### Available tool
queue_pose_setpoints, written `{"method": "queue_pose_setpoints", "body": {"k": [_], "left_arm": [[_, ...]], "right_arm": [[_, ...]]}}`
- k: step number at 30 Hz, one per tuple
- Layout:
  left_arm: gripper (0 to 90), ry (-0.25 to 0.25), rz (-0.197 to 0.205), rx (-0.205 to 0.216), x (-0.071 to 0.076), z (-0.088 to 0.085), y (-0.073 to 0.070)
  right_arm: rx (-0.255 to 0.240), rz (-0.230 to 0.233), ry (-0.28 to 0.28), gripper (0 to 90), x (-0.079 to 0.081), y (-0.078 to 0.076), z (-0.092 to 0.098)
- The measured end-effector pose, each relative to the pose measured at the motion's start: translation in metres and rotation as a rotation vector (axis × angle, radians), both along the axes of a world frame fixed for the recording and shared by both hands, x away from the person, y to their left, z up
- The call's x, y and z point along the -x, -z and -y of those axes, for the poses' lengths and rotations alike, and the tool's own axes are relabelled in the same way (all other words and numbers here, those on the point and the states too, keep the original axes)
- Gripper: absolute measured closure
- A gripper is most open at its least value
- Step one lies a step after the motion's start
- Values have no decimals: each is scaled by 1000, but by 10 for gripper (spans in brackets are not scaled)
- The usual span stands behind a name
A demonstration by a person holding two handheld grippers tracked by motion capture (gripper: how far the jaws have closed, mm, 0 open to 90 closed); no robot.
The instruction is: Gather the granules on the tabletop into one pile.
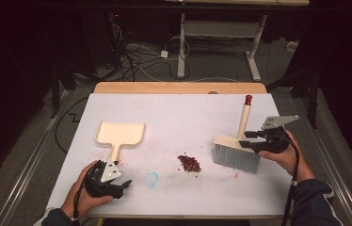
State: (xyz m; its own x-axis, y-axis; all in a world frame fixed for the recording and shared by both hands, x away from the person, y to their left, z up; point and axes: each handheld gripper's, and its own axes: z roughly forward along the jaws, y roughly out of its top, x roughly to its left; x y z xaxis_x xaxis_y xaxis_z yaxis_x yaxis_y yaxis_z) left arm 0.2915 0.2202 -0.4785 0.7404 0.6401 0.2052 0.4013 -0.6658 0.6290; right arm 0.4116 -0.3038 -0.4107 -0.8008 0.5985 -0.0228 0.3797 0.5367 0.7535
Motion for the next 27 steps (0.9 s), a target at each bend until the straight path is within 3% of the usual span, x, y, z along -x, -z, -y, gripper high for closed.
{"method": "queue_pose_setpoints", "body": {"k": [3,6,7,9,14,16,19,22,27], "left_arm": [[200,-5,0,1,0,-1,0],[200,-7,-1,0,0,-1,1],[200,-7,-1,0,0,-1,1],[200,-5,-1,-5,-1,-1,0],[200,1,-5,13,-1,-1,0],[200,-1,-6,12,-1,-1,0],[201,4,-6,8,-1,-1,0],[201,2,-9,10,-1,-2,1],[201,2,-7,9,-1,-3,1]], "right_arm": [[-35,13,123,511,-9,5,2],[35,10,294,509,-17,12,-4],[31,-5,332,509,-19,15,-6],[-8,-29,364,496,-22,21,-13],[-4,-74,470,475,-33,33,-37],[27,-107,539,486,-39,39,-44],[49,-144,602,533,-46,48,-47],[30,-174,615,522,-51,52,-47],[116,-140,606,548,-53,51,-58]]}}
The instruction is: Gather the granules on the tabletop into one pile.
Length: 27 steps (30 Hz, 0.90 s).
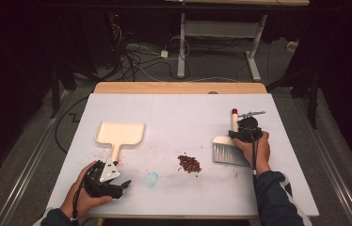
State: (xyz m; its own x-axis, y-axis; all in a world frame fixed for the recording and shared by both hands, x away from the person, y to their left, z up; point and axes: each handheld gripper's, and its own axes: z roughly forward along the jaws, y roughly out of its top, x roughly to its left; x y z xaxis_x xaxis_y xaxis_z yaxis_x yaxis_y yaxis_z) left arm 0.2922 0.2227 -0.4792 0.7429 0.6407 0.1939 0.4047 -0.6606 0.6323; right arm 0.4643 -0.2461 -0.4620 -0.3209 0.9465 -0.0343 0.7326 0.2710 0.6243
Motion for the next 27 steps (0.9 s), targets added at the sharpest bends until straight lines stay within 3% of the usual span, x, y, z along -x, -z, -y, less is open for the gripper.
{"method": "queue_pose_setpoints", "body": {"k": [5,11,14,16,20,27], "left_arm": [[200,3,2,1,1,0,0],[200,3,1,-1,1,-1,0],[200,1,5,1,1,-1,-1],[200,0,9,3,1,-1,-2],[199,-12,20,15,1,-2,-3],[192,-47,79,51,2,-4,-11]], "right_arm": [[24,-18,-43,579,0,-2,3],[2,-33,-56,595,2,-3,9],[18,-13,-53,500,3,-5,8],[-4,10,-76,487,5,-9,10],[-37,137,-120,419,18,-27,14],[-122,406,-314,348,66,-63,19]]}}
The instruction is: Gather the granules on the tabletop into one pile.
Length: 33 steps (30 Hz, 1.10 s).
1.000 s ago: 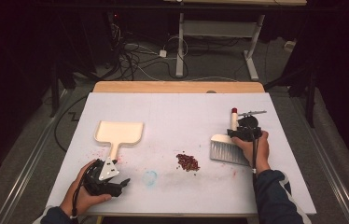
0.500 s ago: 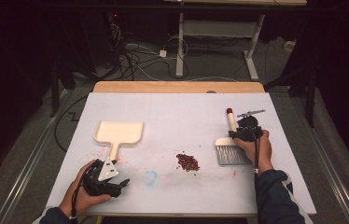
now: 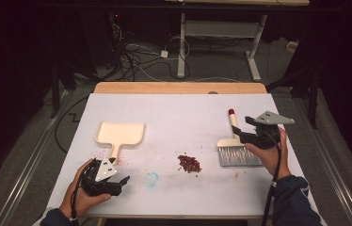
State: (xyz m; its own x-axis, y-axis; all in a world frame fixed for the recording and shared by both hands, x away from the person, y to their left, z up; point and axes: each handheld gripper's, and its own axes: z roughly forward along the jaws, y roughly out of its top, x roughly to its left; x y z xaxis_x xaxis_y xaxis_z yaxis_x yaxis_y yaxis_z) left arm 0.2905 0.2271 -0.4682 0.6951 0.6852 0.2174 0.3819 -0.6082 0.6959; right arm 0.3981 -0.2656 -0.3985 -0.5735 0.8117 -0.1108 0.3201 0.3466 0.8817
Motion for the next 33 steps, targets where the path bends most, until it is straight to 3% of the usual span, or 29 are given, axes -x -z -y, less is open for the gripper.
{"method": "queue_pose_setpoints", "body": {"k": [3,5,7,10,13,16,18,33], "left_arm": [[190,-17,29,9,1,-1,-3],[184,-34,47,19,2,-2,-4],[174,-41,59,21,5,-3,-5],[171,-39,77,37,7,-4,-7],[171,-33,77,44,7,-4,-7],[171,-20,78,38,7,-2,-7],[171,-12,78,35,7,-1,-6],[171,-6,65,27,5,0,-5]], "right_arm": [[-14,95,-64,332,27,-3,1],[-16,126,-95,314,47,2,1],[-24,114,-99,232,66,13,1],[-4,118,-102,223,94,31,0],[31,116,-111,204,110,40,-3],[60,138,-98,205,115,39,-3],[38,144,-82,207,114,37,-2],[64,160,-56,211,111,37,1]]}}
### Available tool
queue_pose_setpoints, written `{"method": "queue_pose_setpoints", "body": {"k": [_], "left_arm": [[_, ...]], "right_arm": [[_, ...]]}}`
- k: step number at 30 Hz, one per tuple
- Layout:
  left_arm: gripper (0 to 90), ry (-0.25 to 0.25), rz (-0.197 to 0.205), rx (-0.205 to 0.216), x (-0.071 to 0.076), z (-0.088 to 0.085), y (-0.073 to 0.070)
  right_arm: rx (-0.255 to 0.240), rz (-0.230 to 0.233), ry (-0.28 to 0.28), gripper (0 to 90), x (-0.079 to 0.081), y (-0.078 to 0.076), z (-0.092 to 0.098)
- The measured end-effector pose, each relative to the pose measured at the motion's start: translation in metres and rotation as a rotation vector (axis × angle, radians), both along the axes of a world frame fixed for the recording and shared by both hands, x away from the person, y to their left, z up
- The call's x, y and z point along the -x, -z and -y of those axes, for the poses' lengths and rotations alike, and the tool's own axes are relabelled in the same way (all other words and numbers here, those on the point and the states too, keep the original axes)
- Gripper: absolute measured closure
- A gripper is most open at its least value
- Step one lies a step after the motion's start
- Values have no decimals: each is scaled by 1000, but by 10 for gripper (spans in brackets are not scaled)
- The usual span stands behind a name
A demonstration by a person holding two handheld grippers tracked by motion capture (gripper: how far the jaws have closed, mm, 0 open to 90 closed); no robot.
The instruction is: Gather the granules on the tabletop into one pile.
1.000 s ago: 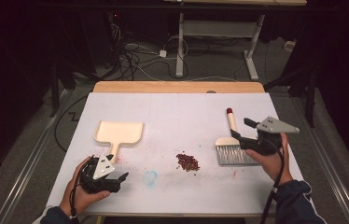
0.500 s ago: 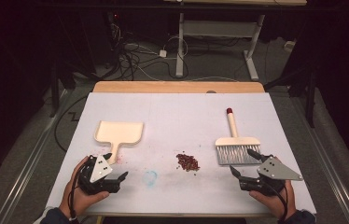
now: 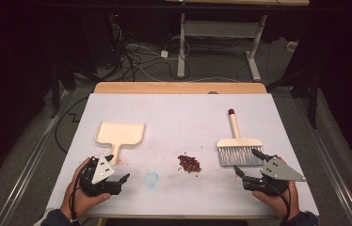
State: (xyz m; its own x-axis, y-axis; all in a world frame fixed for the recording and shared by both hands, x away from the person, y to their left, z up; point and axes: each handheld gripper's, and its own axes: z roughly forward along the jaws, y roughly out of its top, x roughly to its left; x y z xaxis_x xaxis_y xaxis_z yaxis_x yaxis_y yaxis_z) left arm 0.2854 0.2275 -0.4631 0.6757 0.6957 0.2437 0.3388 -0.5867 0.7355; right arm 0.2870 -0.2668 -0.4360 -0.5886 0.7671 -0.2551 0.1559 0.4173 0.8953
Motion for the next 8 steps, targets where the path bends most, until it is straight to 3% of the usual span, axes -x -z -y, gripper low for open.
{"method": "queue_pose_setpoints", "body": {"k": [8], "left_arm": [[171,1,-2,-4,-2,2,0]], "right_arm": [[13,3,8,211,0,0,1]]}}
